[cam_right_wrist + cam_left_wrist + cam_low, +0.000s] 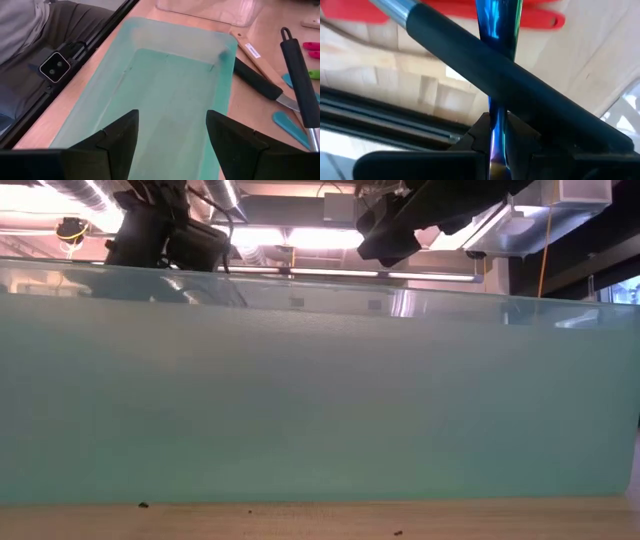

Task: Pick & Place Kitchen Items
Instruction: Put the violet table knife into the green bin

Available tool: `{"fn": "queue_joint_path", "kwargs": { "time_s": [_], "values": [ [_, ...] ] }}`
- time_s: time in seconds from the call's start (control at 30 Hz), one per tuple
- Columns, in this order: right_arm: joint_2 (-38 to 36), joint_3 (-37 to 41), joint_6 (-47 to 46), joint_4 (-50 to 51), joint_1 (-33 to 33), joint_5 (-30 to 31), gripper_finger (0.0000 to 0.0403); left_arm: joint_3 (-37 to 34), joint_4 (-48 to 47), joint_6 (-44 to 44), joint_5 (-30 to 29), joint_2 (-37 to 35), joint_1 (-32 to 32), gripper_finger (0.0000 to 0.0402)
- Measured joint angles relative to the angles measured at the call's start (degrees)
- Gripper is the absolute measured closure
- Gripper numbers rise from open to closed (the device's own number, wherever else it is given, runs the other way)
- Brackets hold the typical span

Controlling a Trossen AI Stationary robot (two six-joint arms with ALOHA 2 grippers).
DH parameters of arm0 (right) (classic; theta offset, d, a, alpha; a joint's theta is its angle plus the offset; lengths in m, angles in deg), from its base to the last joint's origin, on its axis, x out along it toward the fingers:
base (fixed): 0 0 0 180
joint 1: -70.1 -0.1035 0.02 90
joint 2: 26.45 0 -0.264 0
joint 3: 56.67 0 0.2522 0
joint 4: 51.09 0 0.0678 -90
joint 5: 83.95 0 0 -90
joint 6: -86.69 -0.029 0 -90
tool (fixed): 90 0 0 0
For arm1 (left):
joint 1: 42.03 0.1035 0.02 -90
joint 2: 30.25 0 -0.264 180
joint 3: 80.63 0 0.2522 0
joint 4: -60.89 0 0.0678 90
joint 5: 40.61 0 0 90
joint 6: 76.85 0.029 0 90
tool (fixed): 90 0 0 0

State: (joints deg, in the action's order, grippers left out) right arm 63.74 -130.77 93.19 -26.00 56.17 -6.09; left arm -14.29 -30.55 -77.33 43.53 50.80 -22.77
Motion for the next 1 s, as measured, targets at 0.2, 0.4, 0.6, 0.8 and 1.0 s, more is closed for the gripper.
{"fn": "queue_joint_path", "kwargs": {
  "time_s": [0.2,0.4,0.6,0.8,1.0],
  "values": [
    [0.0,0.0,0.16,0.07,0.0,0.0,0.0169,-0.02,0.71,2.25,3.23,0.34,-0.07,0.0374],
    [0.0,0.0,0.18,0.21,0.0,0.02,0.0169,-0.02,5.17,3.4,7.96,0.34,-0.92,0.0374],
    [0.0,0.0,0.18,0.21,0.0,0.0,0.0169,-0.02,6.67,3.51,12.47,0.34,-1.25,0.0374],
    [0.0,0.01,0.18,0.15,0.0,0.0,0.0169,0.06,4.36,3.4,14.48,0.34,-1.25,0.0374],
    [0.0,0.02,0.2,0.06,0.0,0.0,0.0169,-0.09,3.91,3.69,18.99,0.38,-2.15,0.0375]
  ]
}}
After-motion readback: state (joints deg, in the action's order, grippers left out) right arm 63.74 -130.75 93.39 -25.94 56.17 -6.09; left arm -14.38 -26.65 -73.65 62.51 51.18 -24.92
